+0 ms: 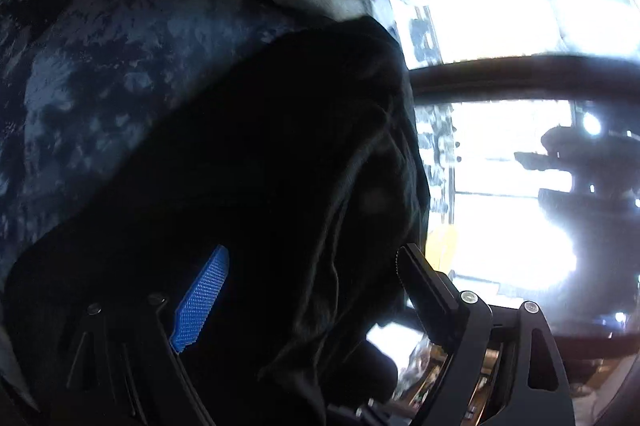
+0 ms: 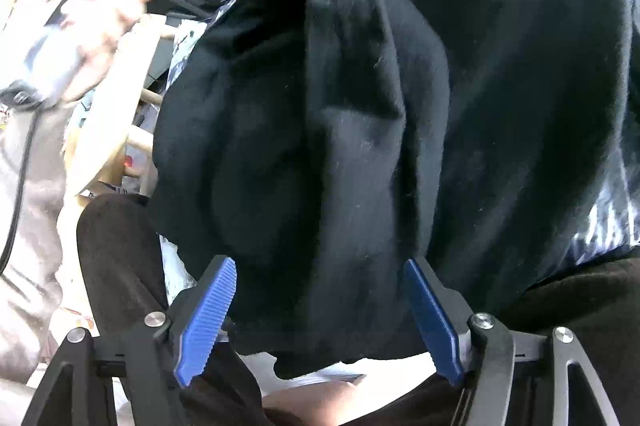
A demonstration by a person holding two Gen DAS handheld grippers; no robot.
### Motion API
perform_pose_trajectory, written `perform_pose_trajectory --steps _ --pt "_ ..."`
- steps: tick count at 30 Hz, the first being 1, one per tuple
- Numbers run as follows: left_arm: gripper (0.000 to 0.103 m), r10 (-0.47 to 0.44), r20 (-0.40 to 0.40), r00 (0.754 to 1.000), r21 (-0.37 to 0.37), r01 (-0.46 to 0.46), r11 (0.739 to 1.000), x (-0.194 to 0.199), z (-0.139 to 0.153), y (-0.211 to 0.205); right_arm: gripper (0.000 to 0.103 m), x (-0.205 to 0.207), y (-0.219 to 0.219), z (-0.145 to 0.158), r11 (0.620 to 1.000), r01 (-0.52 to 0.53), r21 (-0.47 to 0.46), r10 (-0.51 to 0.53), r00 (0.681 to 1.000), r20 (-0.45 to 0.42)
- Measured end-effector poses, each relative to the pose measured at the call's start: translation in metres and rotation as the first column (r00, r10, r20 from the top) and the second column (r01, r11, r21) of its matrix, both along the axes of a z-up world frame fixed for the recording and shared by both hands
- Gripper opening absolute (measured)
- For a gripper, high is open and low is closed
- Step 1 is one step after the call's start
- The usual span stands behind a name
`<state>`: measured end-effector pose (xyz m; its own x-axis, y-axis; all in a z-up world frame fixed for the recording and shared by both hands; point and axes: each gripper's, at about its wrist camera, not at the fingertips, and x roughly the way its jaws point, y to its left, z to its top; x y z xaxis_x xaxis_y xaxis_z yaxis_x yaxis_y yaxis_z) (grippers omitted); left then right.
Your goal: Fold clothes
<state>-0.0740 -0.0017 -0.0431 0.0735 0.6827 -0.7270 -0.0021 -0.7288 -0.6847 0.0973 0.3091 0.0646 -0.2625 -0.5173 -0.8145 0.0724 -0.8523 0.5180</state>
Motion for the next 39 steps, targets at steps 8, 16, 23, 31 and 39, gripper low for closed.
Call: perform_pose_trajectory --steps 8,16,23,31,39 --pt "0.005 0.132 -0.050 0.990 -0.118 -0.137 0.984 -0.028 -0.016 0.001 0.047 -0.007 -0.009 -0.014 0.998 0.002 0.057 -0.002 1.000 0.005" --pt "0.004 0.282 0.063 0.957 0.134 -0.288 0.948 -0.047 -0.013 -0.057 0.014 -0.010 0.019 -0.010 0.996 0.090 0.027 -0.090 0.996 0.004" --pt "0.004 0.503 0.121 0.856 0.208 -0.517 0.830 -0.072 -0.024 -0.131 0.012 -0.020 0.038 0.010 0.984 0.163 -0.076 -0.168 0.984 -0.060" --pt "0.005 0.566 0.283 0.774 0.234 -0.628 0.742 -0.084 -0.070 -0.143 0.021 -0.049 0.030 -0.024 0.984 0.175 -0.033 -0.173 0.983 0.059" --pt "0.066 0.496 0.212 0.842 0.302 -0.539 0.786 -0.078 -0.026 -0.148 0.058 -0.013 0.050 -0.010 0.973 0.225 0.042 -0.227 0.973 0.038"
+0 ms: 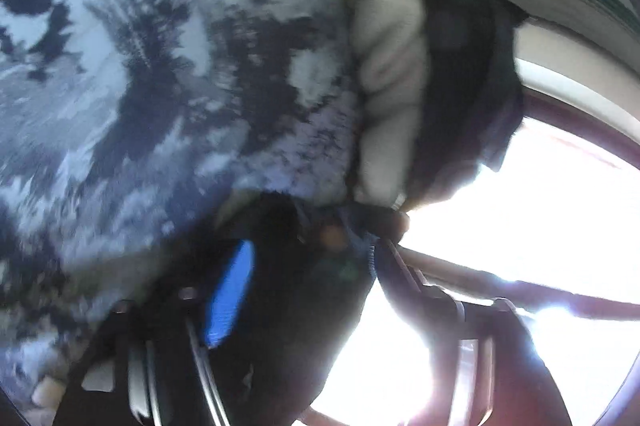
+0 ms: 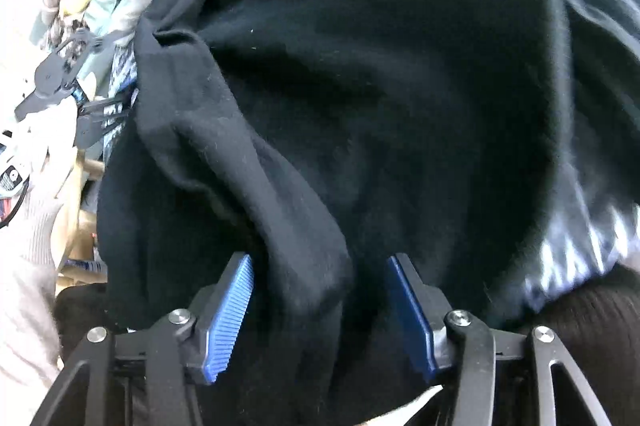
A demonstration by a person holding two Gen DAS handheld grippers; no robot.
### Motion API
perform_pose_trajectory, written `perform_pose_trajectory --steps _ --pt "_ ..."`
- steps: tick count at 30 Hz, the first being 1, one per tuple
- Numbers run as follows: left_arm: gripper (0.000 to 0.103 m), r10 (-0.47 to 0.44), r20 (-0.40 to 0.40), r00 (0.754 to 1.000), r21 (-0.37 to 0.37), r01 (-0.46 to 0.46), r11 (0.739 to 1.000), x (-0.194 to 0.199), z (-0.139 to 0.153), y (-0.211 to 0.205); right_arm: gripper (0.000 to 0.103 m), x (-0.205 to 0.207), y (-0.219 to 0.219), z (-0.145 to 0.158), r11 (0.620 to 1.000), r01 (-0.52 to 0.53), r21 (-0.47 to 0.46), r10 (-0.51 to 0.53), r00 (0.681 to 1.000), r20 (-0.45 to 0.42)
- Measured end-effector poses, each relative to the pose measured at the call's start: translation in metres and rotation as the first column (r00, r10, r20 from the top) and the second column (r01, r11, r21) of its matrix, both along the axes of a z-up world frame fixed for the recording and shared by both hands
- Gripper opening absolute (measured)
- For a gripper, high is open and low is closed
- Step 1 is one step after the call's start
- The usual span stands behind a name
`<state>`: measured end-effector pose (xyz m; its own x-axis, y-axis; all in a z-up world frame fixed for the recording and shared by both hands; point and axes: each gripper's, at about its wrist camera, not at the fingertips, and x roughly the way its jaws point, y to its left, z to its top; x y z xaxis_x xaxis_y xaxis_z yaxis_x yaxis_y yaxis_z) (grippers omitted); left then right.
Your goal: Fold clothes
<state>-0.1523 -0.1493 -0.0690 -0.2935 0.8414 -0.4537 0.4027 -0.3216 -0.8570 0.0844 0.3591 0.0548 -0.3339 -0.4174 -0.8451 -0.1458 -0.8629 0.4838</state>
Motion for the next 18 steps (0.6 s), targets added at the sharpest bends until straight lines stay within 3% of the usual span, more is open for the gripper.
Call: perform_pose_trajectory --steps 4,7,8,9,11,12,13,16,18 --pt "0.067 -0.061 -0.023 0.998 0.003 0.061 0.998 -0.003 0.018 0.017 0.060 0.022 -0.017 0.008 0.999 -0.037 0.026 0.037 0.999 -0.021" --pt "0.067 -0.106 -0.001 0.994 -0.021 0.106 0.994 -0.008 0.018 0.040 0.059 0.021 -0.035 -0.004 0.994 -0.082 0.067 0.081 0.997 0.016" --pt "0.067 -0.112 0.012 0.994 -0.032 0.112 0.993 -0.010 0.016 0.046 0.050 0.020 -0.040 -0.009 0.992 -0.092 0.087 0.089 0.995 0.035" --pt "0.066 -0.116 0.025 0.993 -0.046 0.117 0.992 -0.013 0.014 0.053 0.026 0.019 -0.045 -0.014 0.988 -0.106 0.108 0.100 0.993 0.055" --pt "0.048 -0.109 0.038 0.993 -0.074 0.111 0.991 -0.022 0.011 0.061 0.015 0.018 -0.048 -0.014 0.987 -0.129 0.094 0.124 0.991 0.054" --pt "0.029 -0.104 0.044 0.994 -0.082 0.107 0.991 -0.027 0.011 0.064 0.013 0.019 -0.047 -0.011 0.987 -0.134 0.084 0.130 0.990 0.046" --pt "0.018 -0.099 0.049 0.994 -0.089 0.104 0.991 -0.032 0.011 0.066 0.013 0.021 -0.042 -0.004 0.989 -0.124 0.077 0.122 0.992 0.029" --pt "0.009 -0.064 0.042 0.997 -0.097 0.068 0.993 -0.049 0.019 0.059 0.010 0.026 -0.025 0.015 0.994 -0.096 0.055 0.098 0.995 -0.023" --pt "0.009 -0.015 0.014 1.000 -0.084 0.016 0.996 -0.059 0.029 0.047 0.010 0.030 -0.013 0.027 0.996 -0.074 0.039 0.076 0.996 -0.054"
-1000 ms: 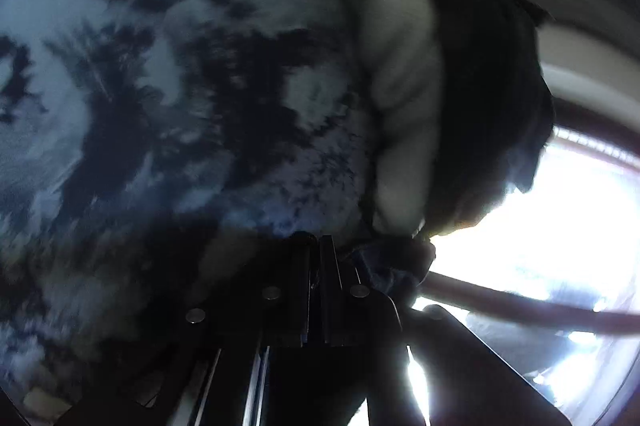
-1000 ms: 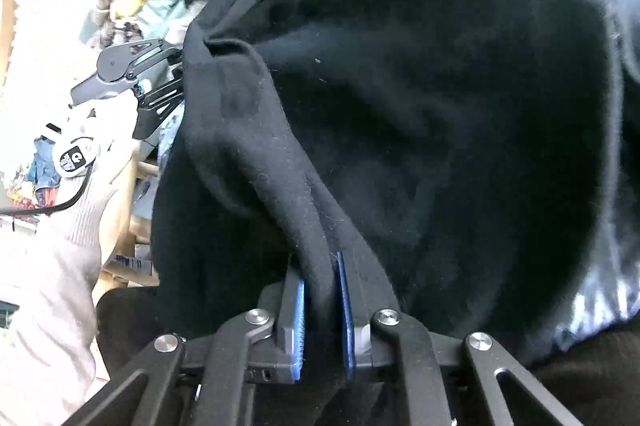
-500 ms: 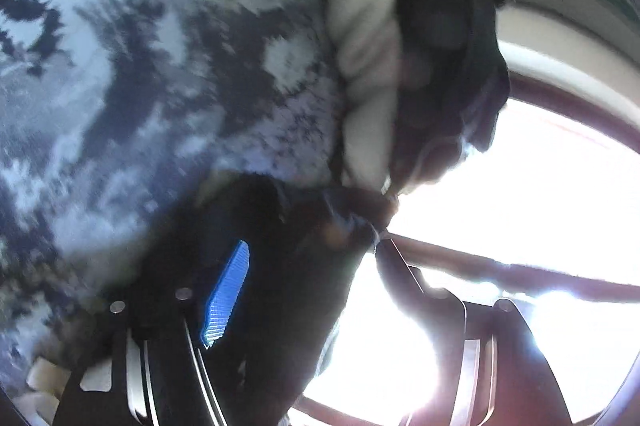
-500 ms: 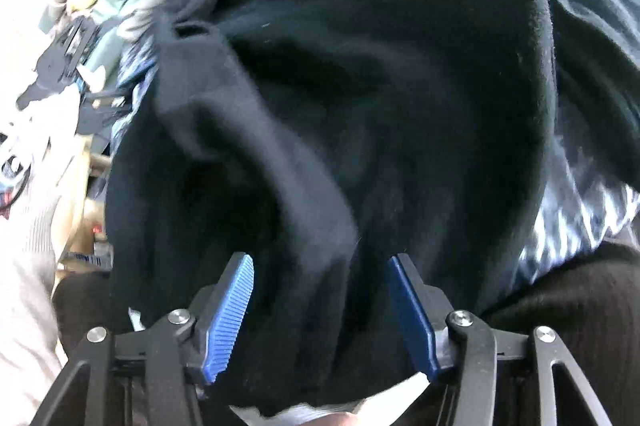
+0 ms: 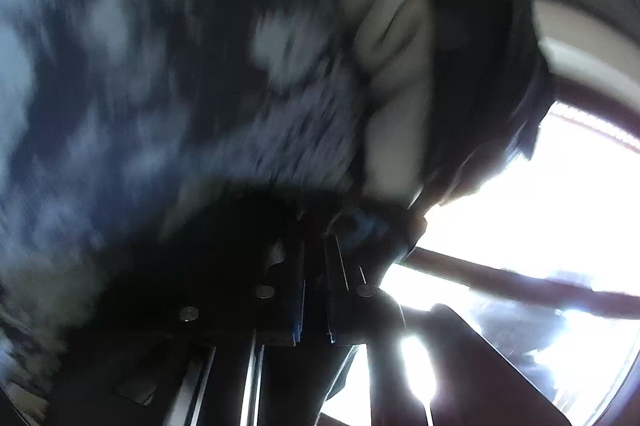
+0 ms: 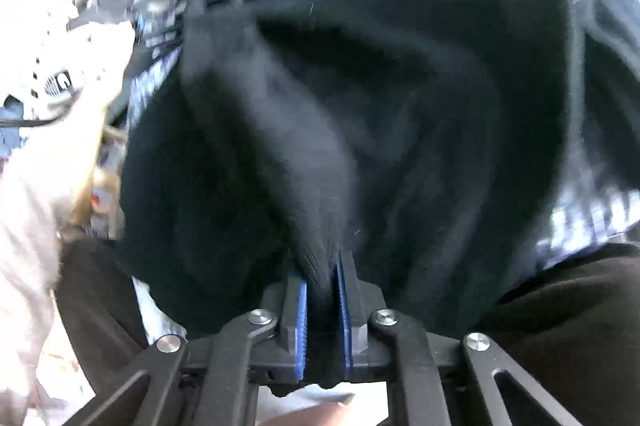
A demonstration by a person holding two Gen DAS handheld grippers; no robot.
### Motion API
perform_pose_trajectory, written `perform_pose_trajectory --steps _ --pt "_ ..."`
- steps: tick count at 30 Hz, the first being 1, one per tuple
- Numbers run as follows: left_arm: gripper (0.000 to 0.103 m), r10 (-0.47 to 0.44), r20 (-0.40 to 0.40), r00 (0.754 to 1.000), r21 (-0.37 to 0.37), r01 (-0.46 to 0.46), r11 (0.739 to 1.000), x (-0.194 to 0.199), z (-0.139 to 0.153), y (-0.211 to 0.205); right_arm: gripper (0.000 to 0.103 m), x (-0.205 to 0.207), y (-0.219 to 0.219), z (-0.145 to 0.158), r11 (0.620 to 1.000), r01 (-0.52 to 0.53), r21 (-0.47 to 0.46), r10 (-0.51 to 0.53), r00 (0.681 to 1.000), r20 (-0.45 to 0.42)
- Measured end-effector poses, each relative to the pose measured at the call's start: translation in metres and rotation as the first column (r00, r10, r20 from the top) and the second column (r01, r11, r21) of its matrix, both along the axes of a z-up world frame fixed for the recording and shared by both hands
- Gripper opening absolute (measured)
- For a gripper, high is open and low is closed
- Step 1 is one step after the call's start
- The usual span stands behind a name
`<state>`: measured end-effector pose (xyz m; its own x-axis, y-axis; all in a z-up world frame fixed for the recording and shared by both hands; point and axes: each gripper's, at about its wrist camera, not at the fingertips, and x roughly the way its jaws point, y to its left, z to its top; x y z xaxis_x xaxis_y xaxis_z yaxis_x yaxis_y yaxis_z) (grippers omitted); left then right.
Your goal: Fold clothes
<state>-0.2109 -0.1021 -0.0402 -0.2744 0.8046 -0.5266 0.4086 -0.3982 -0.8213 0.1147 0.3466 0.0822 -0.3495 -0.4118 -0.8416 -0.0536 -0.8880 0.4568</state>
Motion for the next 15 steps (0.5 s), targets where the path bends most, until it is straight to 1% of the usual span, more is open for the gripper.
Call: perform_pose_trajectory --steps 1,2,4,6,7,8,10,11,12,13,14,15 --pt "0.008 0.052 -0.028 0.998 0.016 -0.051 0.999 -0.007 0.007 -0.012 0.009 0.002 0.004 0.002 1.000 0.001 -0.015 -0.001 1.000 -0.004" --pt "0.008 0.079 -0.022 0.997 -0.007 -0.079 0.997 -0.011 0.008 -0.021 0.009 0.003 0.008 0.001 1.000 0.004 -0.028 -0.004 1.000 0.003" --pt "0.008 0.134 -0.011 0.991 -0.052 -0.135 0.990 -0.020 0.011 -0.038 0.009 0.000 0.009 -0.016 0.999 0.012 -0.035 -0.010 0.998 0.059" --pt "0.008 0.111 0.026 0.993 -0.052 -0.110 0.993 -0.023 0.007 -0.042 0.009 -0.005 0.007 -0.043 0.999 0.009 -0.045 -0.003 0.989 0.146" --pt "0.008 0.100 0.044 0.994 -0.052 -0.097 0.994 -0.025 0.006 -0.044 0.009 -0.008 0.006 -0.051 0.999 0.015 -0.038 -0.009 0.985 0.171" --pt "0.008 0.068 0.033 0.997 -0.054 -0.066 0.996 -0.024 0.009 -0.041 0.010 -0.008 0.006 -0.057 1.000 0.025 -0.019 -0.021 0.983 0.185" --pt "0.008 -0.055 -0.024 0.998 -0.107 0.052 0.993 -0.020 0.031 -0.021 0.016 -0.008 0.008 -0.060 0.999 0.036 -0.004 -0.035 0.981 0.192" --pt "0.008 -0.117 -0.050 0.992 -0.136 0.109 0.985 -0.019 0.042 -0.010 0.027 -0.008 0.010 -0.059 0.999 0.041 -0.001 -0.040 0.981 0.189" --pt "0.009 -0.179 -0.075 0.981 -0.166 0.165 0.972 -0.017 0.053 0.000 0.047 -0.006 0.013 -0.051 0.999 0.045 -0.010 -0.043 0.985 0.166" --pt "0.012 -0.242 -0.097 0.966 -0.197 0.219 0.956 -0.015 0.064 0.011 0.054 -0.003 0.018 -0.043 0.999 0.052 -0.016 -0.049 0.989 0.138" --pt "0.014 -0.302 -0.117 0.946 -0.227 0.270 0.936 -0.012 0.075 0.026 0.057 0.001 0.025 -0.032 0.997 0.070 -0.018 -0.068 0.993 0.099" --pt "0.024 -0.358 -0.138 0.923 -0.258 0.316 0.913 -0.009 0.087 0.042 0.057 0.006 0.036 -0.020 0.995 0.097 -0.024 -0.096 0.993 0.062"
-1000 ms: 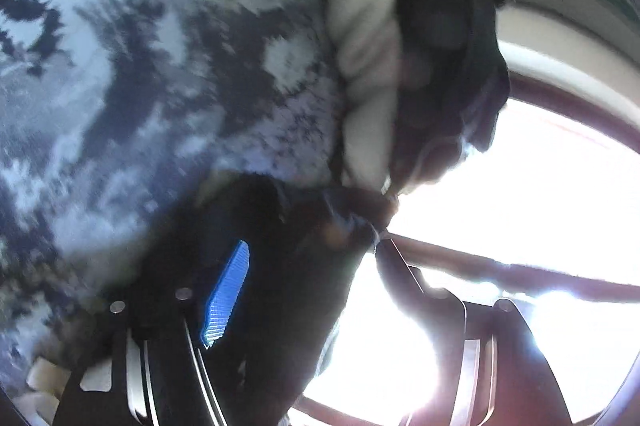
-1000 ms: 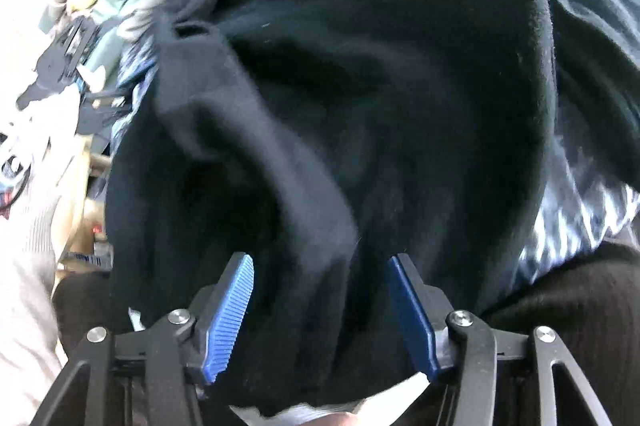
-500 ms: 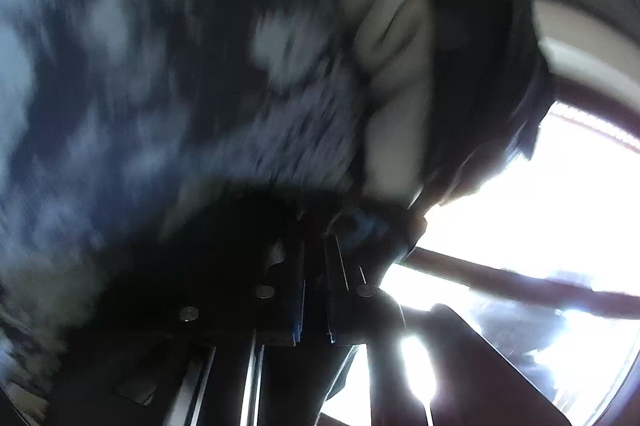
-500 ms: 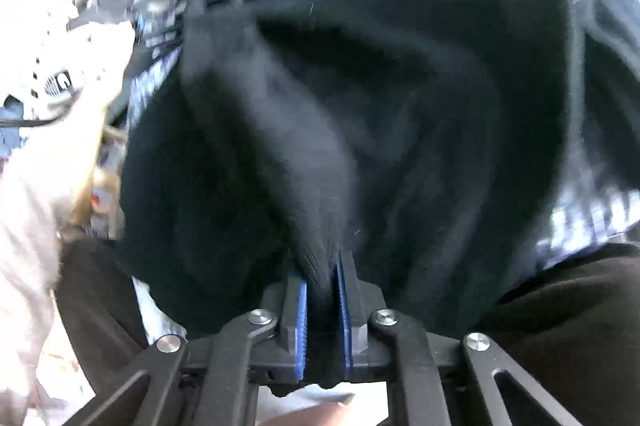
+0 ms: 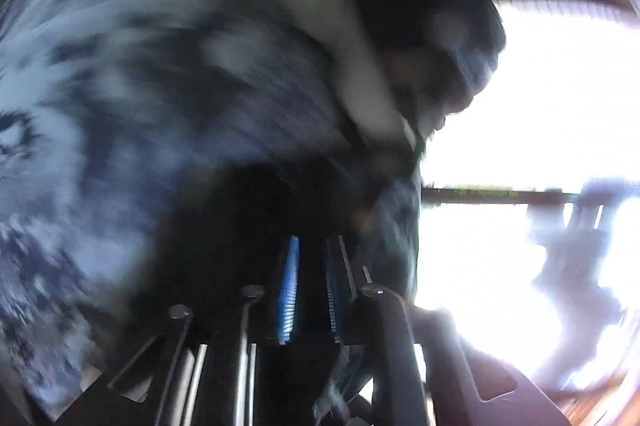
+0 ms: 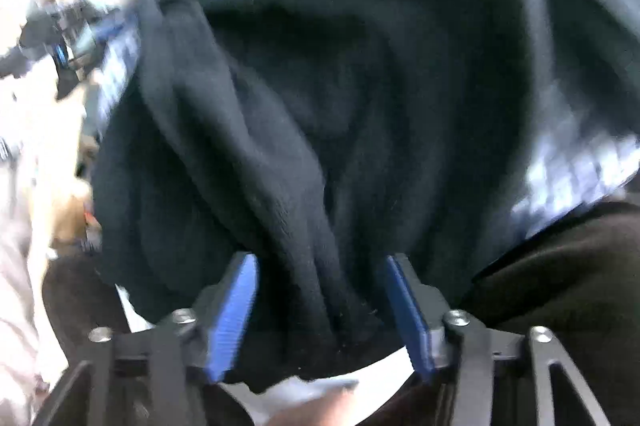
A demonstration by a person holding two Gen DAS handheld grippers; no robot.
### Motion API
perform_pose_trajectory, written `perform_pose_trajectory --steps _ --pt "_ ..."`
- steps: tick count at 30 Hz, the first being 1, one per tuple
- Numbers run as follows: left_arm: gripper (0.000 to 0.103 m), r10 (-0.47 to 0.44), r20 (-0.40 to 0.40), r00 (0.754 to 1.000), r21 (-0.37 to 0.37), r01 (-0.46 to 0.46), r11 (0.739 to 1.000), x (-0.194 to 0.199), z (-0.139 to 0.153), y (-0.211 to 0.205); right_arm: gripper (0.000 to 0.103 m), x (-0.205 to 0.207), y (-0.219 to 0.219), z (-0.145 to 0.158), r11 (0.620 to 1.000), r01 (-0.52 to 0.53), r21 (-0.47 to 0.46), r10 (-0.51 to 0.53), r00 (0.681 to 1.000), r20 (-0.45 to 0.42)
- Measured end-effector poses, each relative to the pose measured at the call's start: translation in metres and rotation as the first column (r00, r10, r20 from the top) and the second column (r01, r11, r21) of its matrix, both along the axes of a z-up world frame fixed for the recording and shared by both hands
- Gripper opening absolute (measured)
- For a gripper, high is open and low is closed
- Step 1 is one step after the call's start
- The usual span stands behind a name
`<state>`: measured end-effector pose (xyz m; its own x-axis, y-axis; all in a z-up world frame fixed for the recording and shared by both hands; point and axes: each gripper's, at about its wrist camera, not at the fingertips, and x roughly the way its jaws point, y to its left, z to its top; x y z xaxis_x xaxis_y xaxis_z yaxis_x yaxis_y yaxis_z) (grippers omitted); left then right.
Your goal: Fold clothes
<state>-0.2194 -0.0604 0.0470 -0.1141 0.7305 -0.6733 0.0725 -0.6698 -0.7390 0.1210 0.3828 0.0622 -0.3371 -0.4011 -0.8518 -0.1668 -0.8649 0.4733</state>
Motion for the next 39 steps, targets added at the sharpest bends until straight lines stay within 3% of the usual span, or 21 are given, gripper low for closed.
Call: perform_pose_trajectory --steps 3,4,5,7,10,12,13,14,15,16,19,21,22,25,29,35,39 --pt "0.073 -0.220 -0.130 0.967 -0.128 0.203 0.971 0.037 0.044 0.067 0.057 0.019 0.037 0.025 0.995 0.098 -0.006 -0.098 0.992 -0.083" --pt "0.077 -0.280 -0.172 0.945 -0.171 0.251 0.953 0.071 0.044 0.069 0.057 0.021 0.046 0.028 0.991 0.131 0.015 -0.129 0.987 -0.099" --pt "0.077 -0.351 -0.223 0.909 -0.221 0.303 0.927 0.088 0.054 0.081 0.058 0.029 0.060 0.031 0.984 0.170 0.052 -0.163 0.980 -0.114" --pt "0.077 -0.467 -0.285 0.837 -0.296 0.387 0.874 0.171 0.059 0.135 0.058 0.045 0.088 0.033 0.963 0.246 0.108 -0.231 0.964 -0.135" --pt "0.079 -0.593 -0.298 0.748 -0.420 0.455 0.785 0.204 0.066 0.189 0.058 0.061 0.127 0.027 0.944 0.317 0.086 -0.302 0.941 -0.153" --pt "0.079 -0.659 -0.286 0.696 -0.544 0.449 0.709 0.225 0.062 0.220 0.058 0.054 0.142 0.016 0.943 0.329 0.038 -0.320 0.935 -0.152" --pt "0.079 -0.696 -0.265 0.667 -0.613 0.441 0.656 0.236 0.056 0.236 0.058 0.044 0.143 0.009 0.940 0.339 0.018 -0.333 0.931 -0.146" --pt "0.079 -0.713 -0.257 0.652 -0.641 0.438 0.631 0.242 0.053 0.244 0.058 0.035 0.145 0.001 0.937 0.349 -0.003 -0.346 0.928 -0.138" --pt "0.079 -0.729 -0.247 0.638 -0.662 0.438 0.608 0.238 0.036 0.222 0.058 0.029 0.150 -0.007 0.933 0.358 -0.027 -0.359 0.925 -0.125" --pt "0.079 -0.748 -0.219 0.626 -0.694 0.439 0.570 0.208 0.011 0.220 0.058 0.023 0.155 -0.015 0.928 0.369 -0.041 -0.371 0.922 -0.107" --pt "0.079 -0.772 -0.176 0.611 -0.755 0.419 0.504 0.203 -0.001 0.235 0.058 -0.004 0.165 -0.039 0.912 0.410 -0.008 -0.410 0.911 -0.030" --pt "0.079 -0.781 -0.166 0.603 -0.783 0.401 0.476 0.228 -0.038 0.246 0.055 -0.014 0.169 -0.051 0.898 0.440 -0.002 -0.440 0.898 0.009" --pt "0.079 -0.788 -0.159 0.595 -0.793 0.399 0.461 0.221 -0.039 0.237 0.055 -0.016 0.173 -0.056 0.889 0.458 -0.023 -0.458 0.889 0.019" --pt "0.079 -0.786 -0.144 0.602 -0.782 0.417 0.463 0.231 -0.043 0.240 0.048 -0.014 0.180 -0.059 0.870 0.490 -0.056 -0.489 0.872 0.029" --pt "0.079 -0.764 -0.142 0.630 -0.774 0.410 0.482 0.256 -0.047 0.209 0.023 -0.012 0.176 -0.046 0.883 0.469 0.003 -0.469 0.883 -0.011" --pt "0.079 -0.718 -0.138 0.682 -0.729 0.421 0.539 0.275 -0.047 0.164 0.026 -0.023 0.169 -0.031 0.901 0.433 0.011 -0.433 0.901 -0.025" --pt "0.079 -0.704 -0.133 0.697 -0.720 0.420 0.552 0.278 -0.047 0.141 0.029 -0.028 0.177 -0.039 0.872 0.487 -0.046 -0.488 0.873 -0.002"
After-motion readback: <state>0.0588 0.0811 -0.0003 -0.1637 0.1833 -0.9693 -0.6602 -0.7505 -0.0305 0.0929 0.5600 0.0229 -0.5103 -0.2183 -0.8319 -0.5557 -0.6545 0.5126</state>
